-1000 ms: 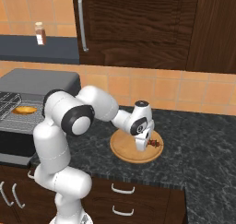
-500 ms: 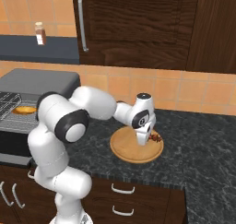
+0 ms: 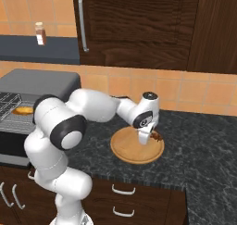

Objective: Pick up the kebab skewer and baguette bread, and place them inside the toaster oven. Close the toaster oven door and start by setting the timer.

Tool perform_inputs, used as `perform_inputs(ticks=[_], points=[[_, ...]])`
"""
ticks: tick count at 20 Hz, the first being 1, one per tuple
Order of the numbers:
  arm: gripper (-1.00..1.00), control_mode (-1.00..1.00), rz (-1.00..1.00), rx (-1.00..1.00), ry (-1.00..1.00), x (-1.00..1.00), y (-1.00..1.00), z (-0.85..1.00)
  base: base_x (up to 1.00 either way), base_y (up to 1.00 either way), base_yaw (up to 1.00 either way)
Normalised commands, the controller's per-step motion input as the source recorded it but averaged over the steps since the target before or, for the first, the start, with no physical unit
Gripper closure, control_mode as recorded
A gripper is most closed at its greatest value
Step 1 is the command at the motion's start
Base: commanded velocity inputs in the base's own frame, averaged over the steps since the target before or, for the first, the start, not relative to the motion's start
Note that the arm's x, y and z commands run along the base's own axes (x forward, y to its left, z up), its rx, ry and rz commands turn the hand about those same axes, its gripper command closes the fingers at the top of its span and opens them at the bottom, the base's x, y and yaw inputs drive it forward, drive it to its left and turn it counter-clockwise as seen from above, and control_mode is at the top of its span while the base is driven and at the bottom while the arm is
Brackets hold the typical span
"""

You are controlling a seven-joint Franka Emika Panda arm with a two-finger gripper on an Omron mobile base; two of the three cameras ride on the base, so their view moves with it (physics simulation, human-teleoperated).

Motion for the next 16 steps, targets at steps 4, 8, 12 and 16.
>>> perform_inputs(ticks=[4,8,12,16], points=[[1.00,-1.00,-0.08,0.00,-0.23,-0.91,0.28,0.53,0.00,0.00,0.00],[1.00,-1.00,-0.09,-0.01,-0.08,-0.66,0.74,0.56,0.00,0.00,0.00],[1.00,-1.00,-0.08,-0.04,-0.04,-0.52,0.87,0.59,0.00,0.00,0.00],[1.00,-1.00,-0.05,0.00,0.00,-0.49,0.62,0.52,0.00,0.00,0.00]])
